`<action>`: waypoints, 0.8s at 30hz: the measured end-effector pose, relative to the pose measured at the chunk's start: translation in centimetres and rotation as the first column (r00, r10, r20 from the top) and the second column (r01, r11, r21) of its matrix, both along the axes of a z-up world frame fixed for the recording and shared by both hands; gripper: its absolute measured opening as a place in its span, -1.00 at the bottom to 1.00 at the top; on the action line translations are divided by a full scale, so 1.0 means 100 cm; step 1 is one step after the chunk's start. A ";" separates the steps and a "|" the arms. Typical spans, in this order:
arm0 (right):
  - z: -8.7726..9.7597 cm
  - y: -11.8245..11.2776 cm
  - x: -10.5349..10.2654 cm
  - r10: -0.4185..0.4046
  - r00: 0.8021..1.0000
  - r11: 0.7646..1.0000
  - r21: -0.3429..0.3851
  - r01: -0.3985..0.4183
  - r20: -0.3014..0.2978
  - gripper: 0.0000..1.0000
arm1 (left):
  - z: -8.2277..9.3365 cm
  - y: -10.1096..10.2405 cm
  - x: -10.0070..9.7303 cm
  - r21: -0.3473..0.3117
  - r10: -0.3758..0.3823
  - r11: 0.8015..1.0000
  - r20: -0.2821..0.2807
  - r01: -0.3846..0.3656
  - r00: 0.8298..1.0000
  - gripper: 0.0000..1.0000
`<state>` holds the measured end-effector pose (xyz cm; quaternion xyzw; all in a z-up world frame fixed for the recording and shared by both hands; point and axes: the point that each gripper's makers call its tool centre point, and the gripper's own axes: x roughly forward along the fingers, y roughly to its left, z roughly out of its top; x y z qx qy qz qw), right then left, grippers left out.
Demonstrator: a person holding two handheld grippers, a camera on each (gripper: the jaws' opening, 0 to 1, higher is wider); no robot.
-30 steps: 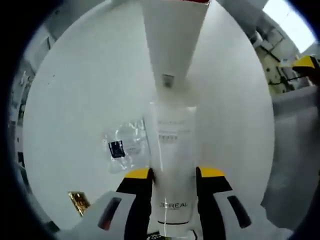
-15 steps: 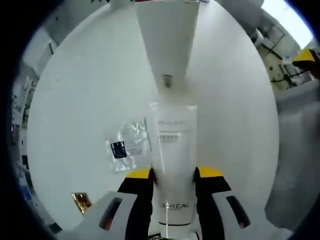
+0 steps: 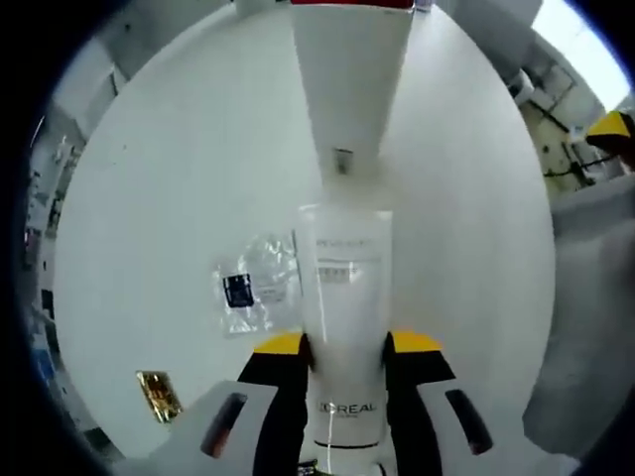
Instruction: Arrange the skincare products in the storage area until every visible bottle or jar stands upright without overlapping.
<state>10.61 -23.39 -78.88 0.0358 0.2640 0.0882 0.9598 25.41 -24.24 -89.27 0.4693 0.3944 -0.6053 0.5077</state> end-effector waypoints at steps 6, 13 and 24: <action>0.002 0.001 0.000 -0.007 1.000 1.000 0.006 0.007 0.004 0.83 | 0.004 0.008 -0.002 -0.002 0.041 0.999 -0.028 -0.041 0.999 -0.48; 0.001 0.007 -0.001 0.022 1.000 1.000 -0.015 -0.022 -0.002 0.83 | 0.022 0.008 -0.004 -0.070 0.129 0.988 -0.090 -0.135 0.988 -0.49; 0.010 0.011 0.004 0.058 0.998 0.996 -0.070 -0.057 0.016 0.80 | 0.054 0.011 -0.012 -0.182 0.169 0.965 -0.125 -0.190 0.978 -0.49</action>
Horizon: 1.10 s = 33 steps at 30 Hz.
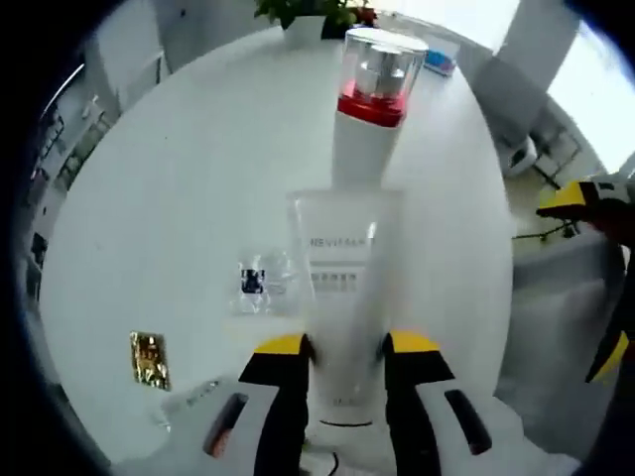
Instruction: Arrange the skincare products in the storage area until every visible bottle or jar stands upright without overlapping.
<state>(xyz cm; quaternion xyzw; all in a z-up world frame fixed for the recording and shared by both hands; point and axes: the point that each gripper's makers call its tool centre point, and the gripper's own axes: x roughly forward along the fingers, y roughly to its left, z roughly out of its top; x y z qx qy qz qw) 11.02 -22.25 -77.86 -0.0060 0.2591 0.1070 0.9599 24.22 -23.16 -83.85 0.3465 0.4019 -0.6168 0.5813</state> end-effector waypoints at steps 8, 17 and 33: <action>0.024 -0.003 0.015 0.007 0.999 1.000 -0.020 -0.006 0.048 0.80 | 0.021 0.004 -0.008 -0.083 0.053 0.995 -0.027 -0.055 0.998 -0.50; 0.041 -0.008 0.022 -0.027 0.995 0.999 -0.019 0.029 0.092 0.76 | 0.039 0.010 -0.014 -0.143 0.084 0.986 -0.035 -0.088 0.996 -0.50; 0.099 -0.033 0.041 -0.278 0.938 0.929 0.306 0.207 0.209 0.46 | 0.093 0.022 -0.024 -0.274 0.166 0.945 -0.066 -0.178 0.984 -0.49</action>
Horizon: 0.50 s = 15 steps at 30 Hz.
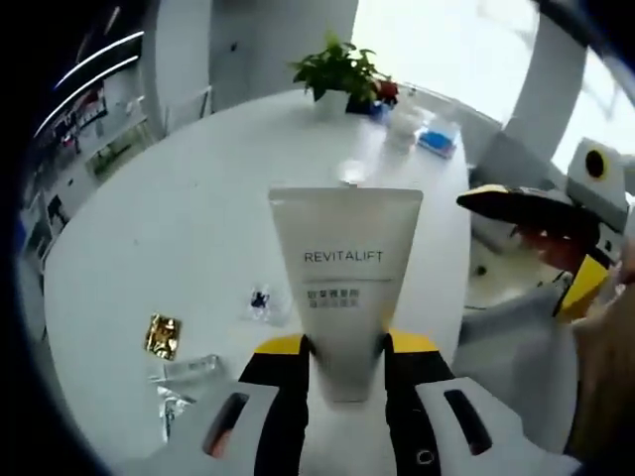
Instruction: Arrange the skincare products in the storage area until every visible bottle or jar stands upright without overlapping.
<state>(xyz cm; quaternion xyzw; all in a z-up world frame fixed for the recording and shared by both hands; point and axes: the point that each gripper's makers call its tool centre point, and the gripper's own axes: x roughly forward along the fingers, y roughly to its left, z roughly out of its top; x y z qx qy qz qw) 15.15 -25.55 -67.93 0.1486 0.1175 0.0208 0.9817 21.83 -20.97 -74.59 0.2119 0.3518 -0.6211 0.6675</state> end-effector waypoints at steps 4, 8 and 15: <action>0.013 0.002 0.007 -0.015 0.999 0.999 0.030 0.014 0.037 0.43 | 0.014 -0.001 -0.005 -0.039 0.009 0.999 0.009 -0.008 1.000 -0.49; 0.024 0.005 0.016 -0.025 0.997 0.996 0.092 0.019 0.068 0.32 | 0.028 -0.001 -0.010 -0.080 0.022 0.997 0.020 -0.020 1.000 -0.49; 0.044 0.024 0.038 0.027 0.994 0.991 0.126 -0.040 0.109 0.25 | 0.050 -0.001 -0.018 -0.127 0.041 0.991 0.039 -0.036 0.998 -0.49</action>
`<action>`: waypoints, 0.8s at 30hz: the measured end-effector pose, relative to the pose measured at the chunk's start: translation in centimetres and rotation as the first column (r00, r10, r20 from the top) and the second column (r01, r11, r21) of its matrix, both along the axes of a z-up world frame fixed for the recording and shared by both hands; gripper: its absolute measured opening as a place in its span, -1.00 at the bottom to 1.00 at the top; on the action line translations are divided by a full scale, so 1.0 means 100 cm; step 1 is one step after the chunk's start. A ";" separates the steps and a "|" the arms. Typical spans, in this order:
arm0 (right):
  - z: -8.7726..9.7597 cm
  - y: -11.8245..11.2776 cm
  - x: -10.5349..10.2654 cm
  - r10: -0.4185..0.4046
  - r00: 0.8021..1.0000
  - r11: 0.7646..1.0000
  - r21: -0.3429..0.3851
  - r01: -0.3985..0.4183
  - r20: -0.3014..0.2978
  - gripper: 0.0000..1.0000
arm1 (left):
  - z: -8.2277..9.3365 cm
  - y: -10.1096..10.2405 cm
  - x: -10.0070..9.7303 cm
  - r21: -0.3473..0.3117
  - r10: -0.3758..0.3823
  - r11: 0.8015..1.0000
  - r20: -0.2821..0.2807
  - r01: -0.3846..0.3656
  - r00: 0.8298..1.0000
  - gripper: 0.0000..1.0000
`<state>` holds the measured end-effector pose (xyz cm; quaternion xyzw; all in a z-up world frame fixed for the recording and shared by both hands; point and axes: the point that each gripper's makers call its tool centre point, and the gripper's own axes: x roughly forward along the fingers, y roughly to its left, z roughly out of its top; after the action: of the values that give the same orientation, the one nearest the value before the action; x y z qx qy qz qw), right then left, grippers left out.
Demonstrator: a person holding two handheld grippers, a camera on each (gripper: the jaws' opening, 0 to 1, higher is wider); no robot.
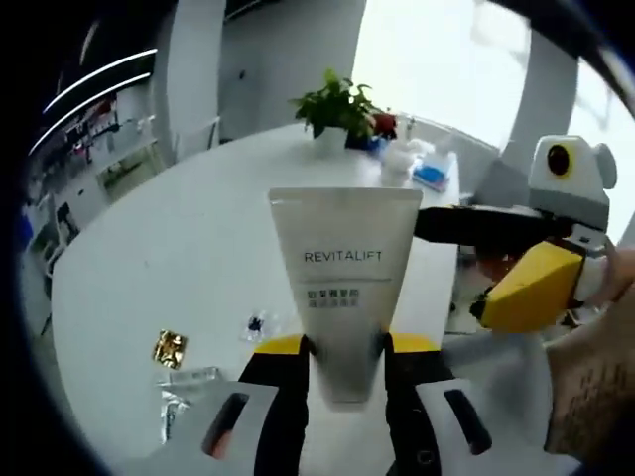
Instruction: Arrange the skincare products in the storage area until every visible bottle or jar stands upright without overlapping.
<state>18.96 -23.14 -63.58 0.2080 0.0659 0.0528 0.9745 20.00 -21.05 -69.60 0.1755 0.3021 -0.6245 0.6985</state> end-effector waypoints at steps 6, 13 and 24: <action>-0.003 0.014 0.006 0.037 0.999 0.999 0.002 -0.037 -0.013 0.03 | 0.011 0.003 -0.007 -0.014 0.005 1.000 0.052 -0.004 0.999 -0.49; -0.003 0.020 0.004 0.071 0.997 0.997 -0.018 -0.071 -0.015 -0.21 | 0.014 0.008 -0.014 -0.022 0.015 1.000 0.066 -0.014 0.998 -0.49; -0.004 0.032 0.001 0.109 0.993 0.994 -0.015 -0.109 -0.036 -0.48 | 0.019 0.014 -0.018 -0.019 0.039 0.999 0.107 -0.037 0.994 -0.49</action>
<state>19.11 -19.96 -63.95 0.1967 0.0949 0.1017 0.9705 18.18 -19.64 -67.72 0.1972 0.2620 -0.6034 0.7269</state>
